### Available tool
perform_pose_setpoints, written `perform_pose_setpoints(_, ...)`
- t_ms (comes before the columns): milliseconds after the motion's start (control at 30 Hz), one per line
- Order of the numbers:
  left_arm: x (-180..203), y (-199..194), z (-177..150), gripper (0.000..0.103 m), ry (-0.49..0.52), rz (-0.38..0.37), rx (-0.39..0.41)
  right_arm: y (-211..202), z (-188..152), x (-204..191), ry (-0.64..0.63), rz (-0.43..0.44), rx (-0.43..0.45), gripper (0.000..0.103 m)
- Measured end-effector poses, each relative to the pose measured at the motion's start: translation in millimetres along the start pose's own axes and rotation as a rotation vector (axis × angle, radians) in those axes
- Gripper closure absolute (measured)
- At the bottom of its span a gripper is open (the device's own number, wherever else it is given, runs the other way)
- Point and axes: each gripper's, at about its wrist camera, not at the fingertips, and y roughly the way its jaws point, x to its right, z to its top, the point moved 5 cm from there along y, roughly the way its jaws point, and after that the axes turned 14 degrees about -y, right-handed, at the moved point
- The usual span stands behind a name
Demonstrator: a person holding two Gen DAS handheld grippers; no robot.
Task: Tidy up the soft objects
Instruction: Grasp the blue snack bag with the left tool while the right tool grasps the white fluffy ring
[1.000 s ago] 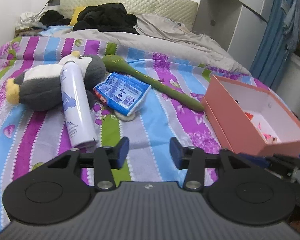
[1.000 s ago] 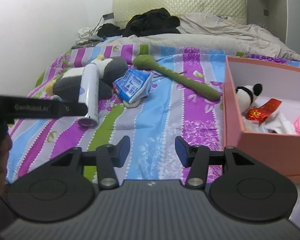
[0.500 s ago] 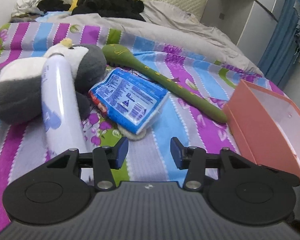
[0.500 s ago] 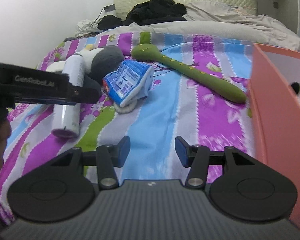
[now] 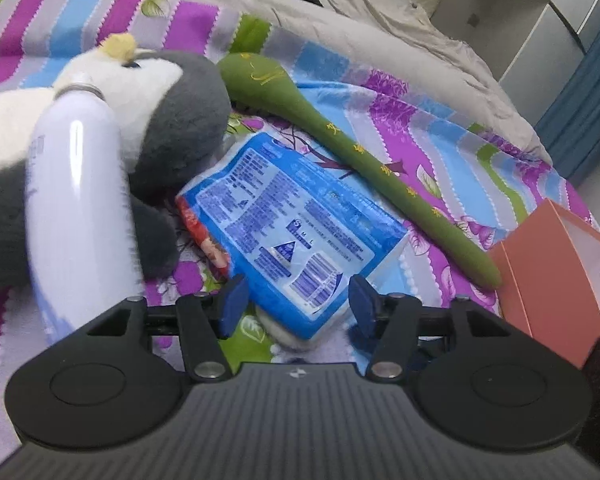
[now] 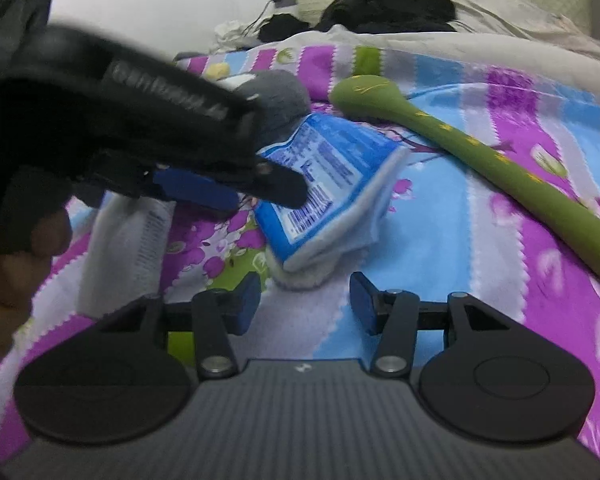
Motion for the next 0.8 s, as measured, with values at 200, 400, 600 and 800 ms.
perform_pose_setpoints(200, 2, 17, 4, 0.04, -0.038, 0.021, -0.065, 15, -2, -2, -0.046, 0.018, 0.027, 0.051)
perform_pose_setpoints(400, -2, 30, 8, 0.038, -0.117, 0.031, -0.109, 17, -1, -2, -0.073, -0.037, 0.004, 0.084)
perform_pose_setpoints(600, -8, 40, 6, 0.038, -0.217, 0.017, -0.116, 4, -4, -1, -0.067, -0.061, -0.012, 0.089)
perform_pose_setpoints(800, -13, 49, -5, 0.038, -0.332, -0.006, -0.117, -15, -14, 3, -0.03, -0.094, -0.02, 0.089)
